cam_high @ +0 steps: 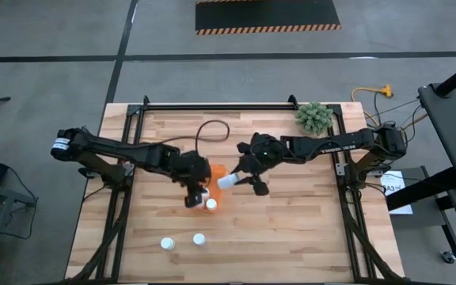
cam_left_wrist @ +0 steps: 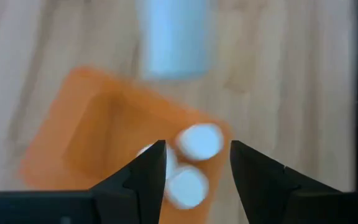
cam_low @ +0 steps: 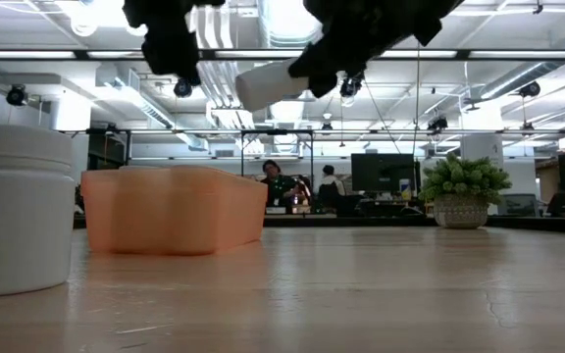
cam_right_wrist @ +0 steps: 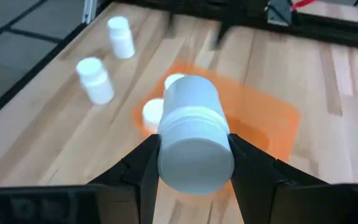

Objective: Pick and place pill bottles into a basket
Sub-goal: Put the top right white medicine bottle into the orange bin

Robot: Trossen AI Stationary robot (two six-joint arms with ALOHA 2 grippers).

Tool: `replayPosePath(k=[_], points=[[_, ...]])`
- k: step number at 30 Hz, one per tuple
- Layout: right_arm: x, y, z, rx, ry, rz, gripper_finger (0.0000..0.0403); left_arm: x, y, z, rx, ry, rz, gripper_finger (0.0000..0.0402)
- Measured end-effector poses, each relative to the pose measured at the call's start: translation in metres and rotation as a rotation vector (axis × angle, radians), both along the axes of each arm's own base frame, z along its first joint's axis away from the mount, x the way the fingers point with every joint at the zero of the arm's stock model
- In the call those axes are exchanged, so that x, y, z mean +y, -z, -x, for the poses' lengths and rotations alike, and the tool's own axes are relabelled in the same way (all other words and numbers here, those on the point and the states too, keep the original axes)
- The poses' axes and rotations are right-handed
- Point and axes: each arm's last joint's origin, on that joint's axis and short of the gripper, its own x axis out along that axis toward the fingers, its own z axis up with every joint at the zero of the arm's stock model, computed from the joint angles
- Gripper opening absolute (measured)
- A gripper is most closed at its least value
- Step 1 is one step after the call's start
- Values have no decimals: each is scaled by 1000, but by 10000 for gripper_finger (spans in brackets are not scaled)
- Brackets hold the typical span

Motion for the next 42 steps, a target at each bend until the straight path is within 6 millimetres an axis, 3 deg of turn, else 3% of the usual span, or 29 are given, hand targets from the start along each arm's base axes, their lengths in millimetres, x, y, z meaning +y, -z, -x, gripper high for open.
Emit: replayPosePath(k=[5,12,19,31,42], points=[[3,5,3,49,0,5,147,4,-3,17,77,-76,-28,159],[3,1,1,37,-3,10,147,4,-21,27,-51,-142,-103,160],[2,-17,0,105,7,51,147,3,-35,42,-209,-217,-233,160],[-2,-40,0,143,49,158,147,7,-8,56,-385,-222,-294,161],[-3,-40,0,145,53,158,147,11,-9,76,-502,-239,-266,161]])
